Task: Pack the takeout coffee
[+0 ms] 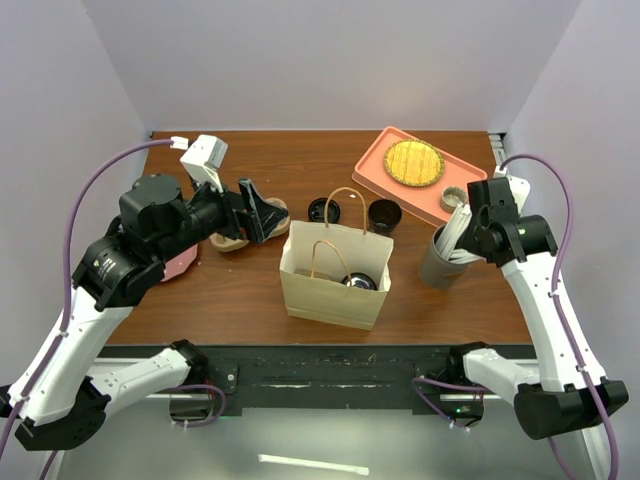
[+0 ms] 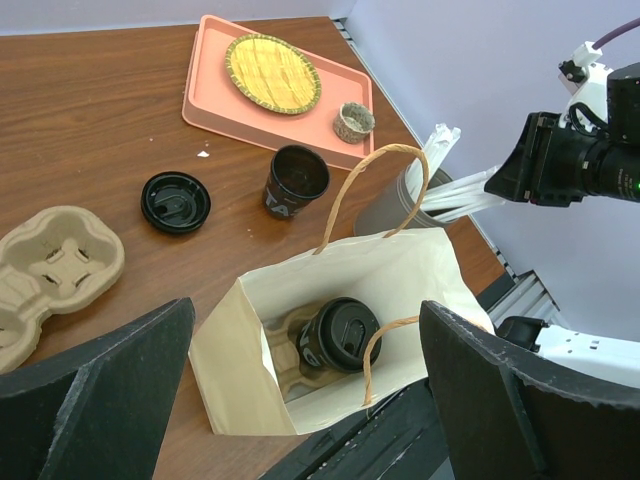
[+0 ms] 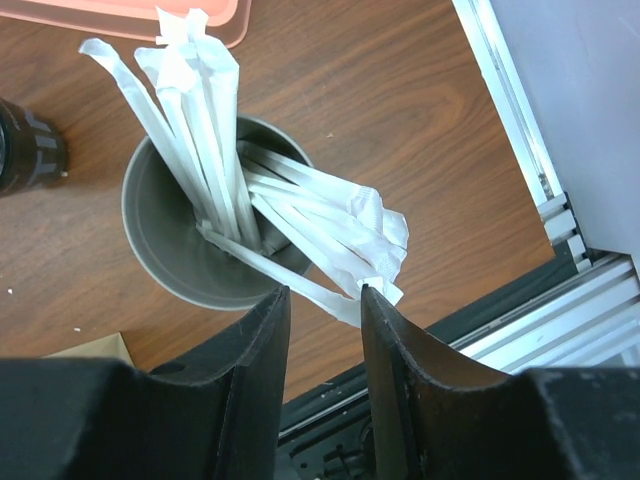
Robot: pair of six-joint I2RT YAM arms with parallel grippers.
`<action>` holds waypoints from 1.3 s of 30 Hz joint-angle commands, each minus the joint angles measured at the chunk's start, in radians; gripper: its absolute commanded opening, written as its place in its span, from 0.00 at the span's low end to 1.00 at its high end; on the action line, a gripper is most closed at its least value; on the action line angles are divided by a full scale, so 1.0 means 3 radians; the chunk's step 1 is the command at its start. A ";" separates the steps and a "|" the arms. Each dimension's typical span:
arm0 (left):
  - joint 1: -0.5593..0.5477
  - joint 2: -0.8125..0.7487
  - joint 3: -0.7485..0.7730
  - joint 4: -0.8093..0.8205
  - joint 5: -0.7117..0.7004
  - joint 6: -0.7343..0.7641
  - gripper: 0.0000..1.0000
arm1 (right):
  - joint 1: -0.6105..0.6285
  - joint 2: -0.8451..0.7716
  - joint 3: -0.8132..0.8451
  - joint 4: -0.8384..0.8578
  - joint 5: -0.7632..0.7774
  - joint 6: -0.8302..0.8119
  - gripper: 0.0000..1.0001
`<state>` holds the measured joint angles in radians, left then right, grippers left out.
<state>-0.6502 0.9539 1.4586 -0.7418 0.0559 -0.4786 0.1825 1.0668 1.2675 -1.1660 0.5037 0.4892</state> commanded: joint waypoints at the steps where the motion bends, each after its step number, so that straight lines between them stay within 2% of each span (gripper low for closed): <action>1: -0.0006 0.0011 0.0067 0.0131 0.0018 0.0061 1.00 | -0.0020 -0.0028 -0.0052 0.0052 0.0039 -0.0025 0.39; 6: -0.0006 0.0016 0.0067 0.0105 0.0023 0.0087 1.00 | -0.0020 -0.0048 -0.0098 0.0041 0.0146 -0.0081 0.42; 14: -0.0001 0.0026 0.0067 0.0115 0.0049 0.0117 1.00 | -0.0020 -0.0048 -0.0144 0.0072 0.0126 -0.0107 0.42; 20: -0.0006 0.0026 0.0057 0.0120 0.0039 0.0117 1.00 | -0.0026 -0.0028 -0.0058 0.0077 0.0177 -0.0173 0.50; 31: -0.0001 0.0078 0.0077 0.0187 0.0085 0.0102 1.00 | -0.0036 0.0094 0.0177 0.0266 0.0402 -0.0485 0.48; 39: -0.0001 0.0093 0.0098 0.0172 0.0085 0.0097 1.00 | -0.0225 0.0243 0.0106 0.0491 0.0259 -0.0628 0.47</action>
<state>-0.6502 0.9836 1.4586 -0.7254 0.0685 -0.4606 0.1448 1.1244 1.2869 -1.0782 0.5842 0.3412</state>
